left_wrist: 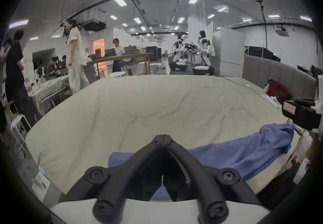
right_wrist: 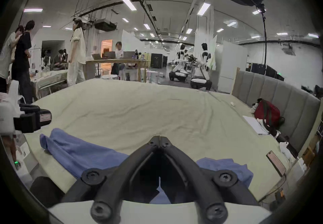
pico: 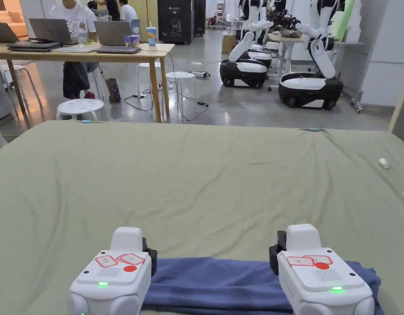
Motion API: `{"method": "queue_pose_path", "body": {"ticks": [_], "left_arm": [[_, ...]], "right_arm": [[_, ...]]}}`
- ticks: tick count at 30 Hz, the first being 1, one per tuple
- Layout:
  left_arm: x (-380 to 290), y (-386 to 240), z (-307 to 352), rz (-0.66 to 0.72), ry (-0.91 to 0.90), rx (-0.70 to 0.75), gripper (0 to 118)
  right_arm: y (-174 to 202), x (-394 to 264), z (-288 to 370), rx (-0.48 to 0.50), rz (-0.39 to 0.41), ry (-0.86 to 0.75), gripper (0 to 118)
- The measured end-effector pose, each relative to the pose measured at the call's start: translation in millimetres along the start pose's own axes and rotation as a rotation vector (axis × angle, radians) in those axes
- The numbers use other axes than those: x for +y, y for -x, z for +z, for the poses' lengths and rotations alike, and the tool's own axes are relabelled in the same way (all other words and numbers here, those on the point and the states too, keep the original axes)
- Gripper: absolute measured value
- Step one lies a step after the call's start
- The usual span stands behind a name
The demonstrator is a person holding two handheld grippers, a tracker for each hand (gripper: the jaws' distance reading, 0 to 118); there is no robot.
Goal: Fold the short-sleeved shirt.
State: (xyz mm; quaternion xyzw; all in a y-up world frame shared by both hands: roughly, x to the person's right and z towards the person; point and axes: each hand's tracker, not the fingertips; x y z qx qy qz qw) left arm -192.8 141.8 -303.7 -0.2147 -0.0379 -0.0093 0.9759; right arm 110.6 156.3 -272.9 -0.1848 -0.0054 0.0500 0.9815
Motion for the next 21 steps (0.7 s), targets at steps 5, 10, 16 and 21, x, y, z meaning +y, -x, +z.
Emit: {"method": "queue_pose_path", "body": {"ticks": [5,10,16,21], "left_arm": [[-28.8,78.3,-4.5,0.156,0.103,-0.001,0],[-62.9,145.3,-12.7,0.507,0.125,-0.080,118],[-102.3,173.4,-40.2,0.865,0.185,-0.315,110],[-109.7,165.4,-77.9,1.223,0.177,-0.617,83]], "right_arm": [[20.5,-5.8,-8.6,0.006,0.012,0.010,0],[43.8,-8.9,-15.6,0.031,0.028,0.050,0],[59.9,-9.8,-25.2,0.054,0.066,0.068,0],[62.0,-5.3,-26.1,0.055,0.078,0.070,0]]}}
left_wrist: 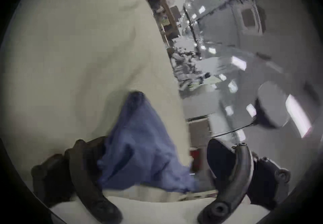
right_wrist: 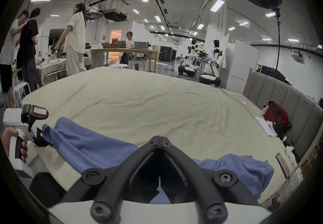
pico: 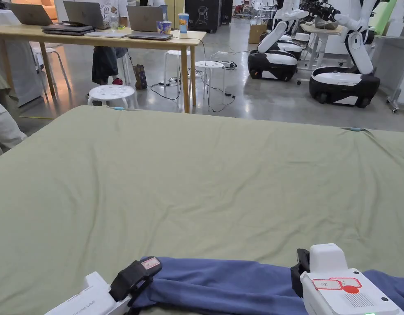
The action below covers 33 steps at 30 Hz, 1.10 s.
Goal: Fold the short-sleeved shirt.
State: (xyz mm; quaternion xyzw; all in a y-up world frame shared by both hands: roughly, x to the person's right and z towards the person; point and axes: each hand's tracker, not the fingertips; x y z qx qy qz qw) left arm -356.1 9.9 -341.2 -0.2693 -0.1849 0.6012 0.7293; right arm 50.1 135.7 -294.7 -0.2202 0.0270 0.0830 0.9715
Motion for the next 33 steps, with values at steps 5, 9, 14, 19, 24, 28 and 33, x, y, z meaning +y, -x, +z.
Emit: {"method": "queue_pose_path", "body": {"ticks": [5,9,14,19,24,28,33], "left_arm": [[-31.8,-10.7,-35.6,0.016,-0.001,0.174,24],[-32.0,-43.9,-16.7,-0.170,-0.122,0.286,10],[-23.6,-68.8,5.9,-0.446,-0.180,0.423,8],[27.9,-56.2,20.6,-0.700,-0.228,0.595,8],[-16.4,-103.4,6.6,-1.018,-0.205,0.641,8],[-71.5,-136.9,-36.5,-1.289,-0.088,0.619,8],[-146.5,-132.4,-102.5,-1.532,0.070,0.626,8]], "right_arm": [[-9.2,1.3,-8.7,-0.007,0.009,0.007,0],[-10.9,1.8,-5.9,-0.020,0.012,0.010,0],[-13.3,0.6,-7.4,-0.019,0.010,0.013,0],[-14.0,-0.6,-4.8,-0.009,0.004,0.017,0],[-20.8,-2.9,1.3,-0.003,0.000,0.015,0],[-31.5,-5.1,6.4,0.001,-0.008,0.013,0],[-50.6,-12.2,5.6,0.001,-0.023,0.023,0]]}}
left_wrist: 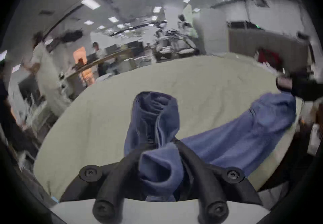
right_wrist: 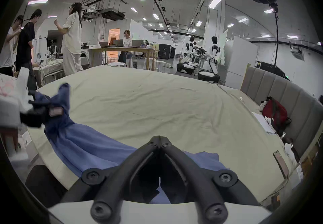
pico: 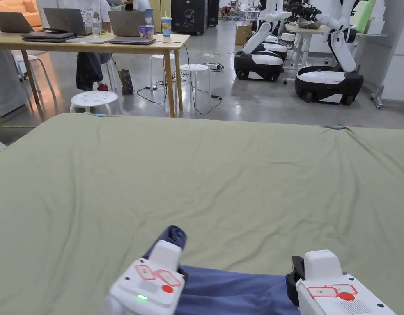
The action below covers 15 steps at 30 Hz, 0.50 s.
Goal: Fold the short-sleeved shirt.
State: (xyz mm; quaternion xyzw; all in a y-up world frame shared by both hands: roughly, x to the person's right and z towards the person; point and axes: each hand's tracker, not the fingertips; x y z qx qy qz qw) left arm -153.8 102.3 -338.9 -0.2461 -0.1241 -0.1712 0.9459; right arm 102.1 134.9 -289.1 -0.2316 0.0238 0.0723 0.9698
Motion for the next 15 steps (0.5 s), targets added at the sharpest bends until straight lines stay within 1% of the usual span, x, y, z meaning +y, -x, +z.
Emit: {"method": "queue_pose_path", "body": {"ticks": [2,5,7,8,9,10,12,13,14,15], "left_arm": [[5.0,-40.4,-3.6,-0.091,0.035,-0.012,8],[-1.9,-76.8,-23.5,-0.184,0.105,-0.013,8],[-13.7,-82.9,-31.5,-0.156,0.122,-0.051,8],[-15.4,-84.6,-31.7,-0.155,0.141,-0.052,9],[-16.6,-84.4,-30.4,-0.160,0.142,-0.045,13],[-13.5,-79.1,-25.0,-0.148,0.129,-0.050,22],[-5.8,-65.5,-14.4,-0.004,0.086,-0.132,71],[-1.0,-56.2,-8.1,0.086,0.077,-0.192,85],[7.7,-47.1,6.9,0.181,0.065,-0.264,90],[8.2,-35.6,13.3,0.273,0.054,-0.313,89]], "right_arm": [[-6.4,-3.7,0.6,0.004,-0.009,0.003,0],[-14.0,-9.0,1.1,0.014,-0.026,0.008,0],[-17.8,-10.4,4.8,0.023,-0.044,-0.001,0],[-21.1,-11.7,6.6,0.046,-0.065,-0.013,0],[-23.5,-12.4,7.9,0.051,-0.068,-0.014,0],[-24.0,-13.0,8.2,0.043,-0.063,-0.012,0],[-26.4,-15.6,7.1,0.040,-0.061,-0.015,0],[-28.2,-15.8,7.0,0.042,-0.071,-0.017,0],[-29.5,-15.6,7.0,0.043,-0.082,-0.018,0],[-29.3,-15.0,7.4,0.044,-0.088,-0.019,0]]}}
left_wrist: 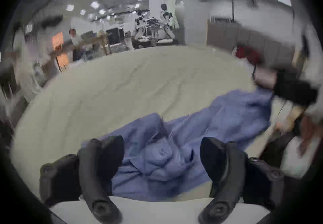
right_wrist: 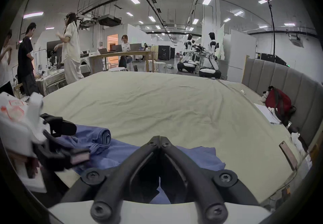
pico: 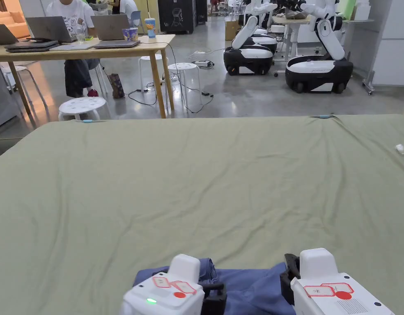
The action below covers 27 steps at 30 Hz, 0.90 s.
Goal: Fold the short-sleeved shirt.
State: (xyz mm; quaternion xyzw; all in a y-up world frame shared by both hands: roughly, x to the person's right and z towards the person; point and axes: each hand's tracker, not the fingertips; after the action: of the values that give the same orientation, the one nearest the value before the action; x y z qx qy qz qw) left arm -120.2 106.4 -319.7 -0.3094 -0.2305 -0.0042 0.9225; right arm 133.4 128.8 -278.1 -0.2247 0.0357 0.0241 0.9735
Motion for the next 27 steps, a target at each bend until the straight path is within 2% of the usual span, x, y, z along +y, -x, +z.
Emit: {"method": "queue_pose_path", "body": {"ticks": [2,4,5,7,8,10,15,22,26,27], "left_arm": [[0.5,22.7,12.1,0.158,-0.046,-0.009,89],[-3.2,46.5,18.8,0.234,-0.099,0.027,85],[-5.2,59.4,18.5,0.299,-0.101,0.055,69],[-6.1,76.3,14.2,0.420,-0.047,0.076,9],[-10.3,83.4,8.9,0.454,-0.021,0.079,1],[-17.8,88.6,5.2,0.442,-0.031,0.118,0],[-18.3,67.3,-6.1,0.488,-0.007,-0.040,0],[-25.8,29.3,-59.2,0.462,0.128,-0.097,0],[-23.4,22.6,-56.6,0.444,0.099,-0.105,0],[-24.0,23.5,-50.9,0.442,0.042,-0.080,0]], "right_arm": [[-0.1,-0.2,1.8,0.002,-0.008,-0.006,0],[0.3,0.9,4.3,0.008,-0.020,-0.008,0],[0.1,0.1,4.2,0.010,-0.028,-0.007,0],[-0.4,-2.2,1.7,0.011,-0.036,0.000,0],[-1.7,-4.5,-1.5,0.014,-0.040,0.003,0],[-0.6,-5.7,-2.4,0.016,-0.037,0.006,0],[-1.2,-6.7,-2.1,0.012,-0.039,0.011,0],[-6.4,-6.6,2.1,-0.002,-0.043,0.016,0],[-8.4,-7.8,-0.1,-0.006,-0.042,0.024,0],[-7.7,-7.3,-0.3,-0.002,-0.039,0.027,0]]}}
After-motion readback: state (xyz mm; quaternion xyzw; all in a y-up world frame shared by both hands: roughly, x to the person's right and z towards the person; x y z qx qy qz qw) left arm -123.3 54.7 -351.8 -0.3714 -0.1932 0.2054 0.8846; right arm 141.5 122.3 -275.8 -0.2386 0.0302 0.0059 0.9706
